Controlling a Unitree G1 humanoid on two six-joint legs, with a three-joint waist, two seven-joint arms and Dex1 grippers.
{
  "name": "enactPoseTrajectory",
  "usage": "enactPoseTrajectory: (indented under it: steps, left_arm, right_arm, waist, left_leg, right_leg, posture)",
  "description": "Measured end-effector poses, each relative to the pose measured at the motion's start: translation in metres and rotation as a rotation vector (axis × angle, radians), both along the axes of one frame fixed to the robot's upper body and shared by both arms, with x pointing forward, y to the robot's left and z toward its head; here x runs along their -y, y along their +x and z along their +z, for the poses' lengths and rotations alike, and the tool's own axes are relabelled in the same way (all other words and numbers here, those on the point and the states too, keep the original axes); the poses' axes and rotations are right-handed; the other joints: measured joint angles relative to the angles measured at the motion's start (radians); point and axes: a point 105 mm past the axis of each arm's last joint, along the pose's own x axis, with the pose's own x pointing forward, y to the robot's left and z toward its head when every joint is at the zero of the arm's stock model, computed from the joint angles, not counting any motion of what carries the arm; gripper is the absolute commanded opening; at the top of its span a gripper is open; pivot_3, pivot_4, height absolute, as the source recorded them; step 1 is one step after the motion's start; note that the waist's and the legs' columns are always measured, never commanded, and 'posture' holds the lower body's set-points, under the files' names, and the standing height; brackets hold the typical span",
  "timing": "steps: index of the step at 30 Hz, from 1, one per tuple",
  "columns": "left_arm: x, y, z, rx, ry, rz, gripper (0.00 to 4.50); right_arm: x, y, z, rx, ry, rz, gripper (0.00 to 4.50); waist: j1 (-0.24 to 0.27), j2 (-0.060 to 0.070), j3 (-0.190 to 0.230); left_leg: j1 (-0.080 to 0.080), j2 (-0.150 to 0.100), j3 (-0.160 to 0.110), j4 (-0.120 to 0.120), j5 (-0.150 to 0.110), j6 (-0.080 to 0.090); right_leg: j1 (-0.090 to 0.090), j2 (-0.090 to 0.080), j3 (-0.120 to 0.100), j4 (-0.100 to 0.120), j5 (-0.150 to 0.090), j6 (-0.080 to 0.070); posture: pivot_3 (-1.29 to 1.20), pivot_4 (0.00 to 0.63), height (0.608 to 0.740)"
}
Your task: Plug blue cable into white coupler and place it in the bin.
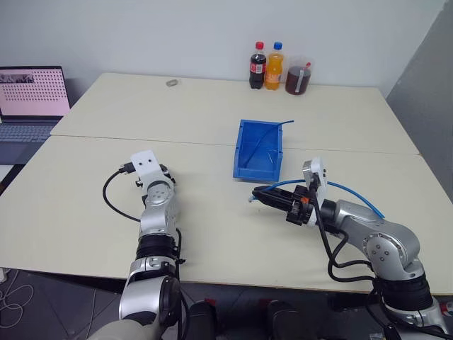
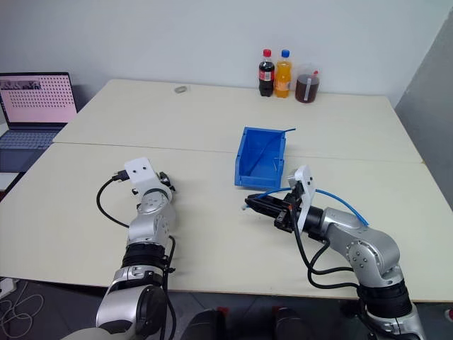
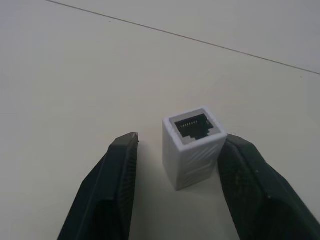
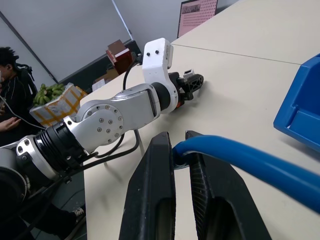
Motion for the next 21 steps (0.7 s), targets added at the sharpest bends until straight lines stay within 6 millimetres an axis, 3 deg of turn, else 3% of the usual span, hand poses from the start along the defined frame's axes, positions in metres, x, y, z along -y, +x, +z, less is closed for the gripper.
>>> enactPoseTrajectory:
  steps: [5,15,21]
  left_arm:
    - [0.0,0.0,0.0,0.006,-0.003,-0.002,0.86]
    - [0.005,-0.005,-0.002,0.006,0.008,-0.073,0.81]
    - [0.0,-0.029,-0.003,-0.024,0.135,-0.455,0.81]
  right_arm:
    - [0.0,0.0,0.0,-0.001,-0.001,-0.003,0.12]
    - [0.001,0.002,-0.002,0.01,-0.02,-0.021,0.12]
    - [0.006,0.0,-0.003,0.026,-0.029,-0.045,0.12]
  waist:
    - [0.0,0.0,0.0]
    - [-0.001,0.0,0.0]
    - [-0.008,0.001,0.0]
  left_leg:
    - [0.0,0.0,0.0,0.0,0.0,0.0]
    - [0.0,0.0,0.0,0.0,0.0,0.0]
    - [0.001,0.001,0.0,-0.001,0.0,-0.001]
  right_leg:
    - [0.0,0.0,0.0,0.0,0.0,0.0]
    - [0.0,0.0,0.0,0.0,0.0,0.0]
    - [-0.001,0.0,-0.001,0.001,0.0,-0.001]
  posture:
    - [0.0,0.15,0.74]
    - [0.0,0.15,0.74]
    - [0.0,0.15,0.74]
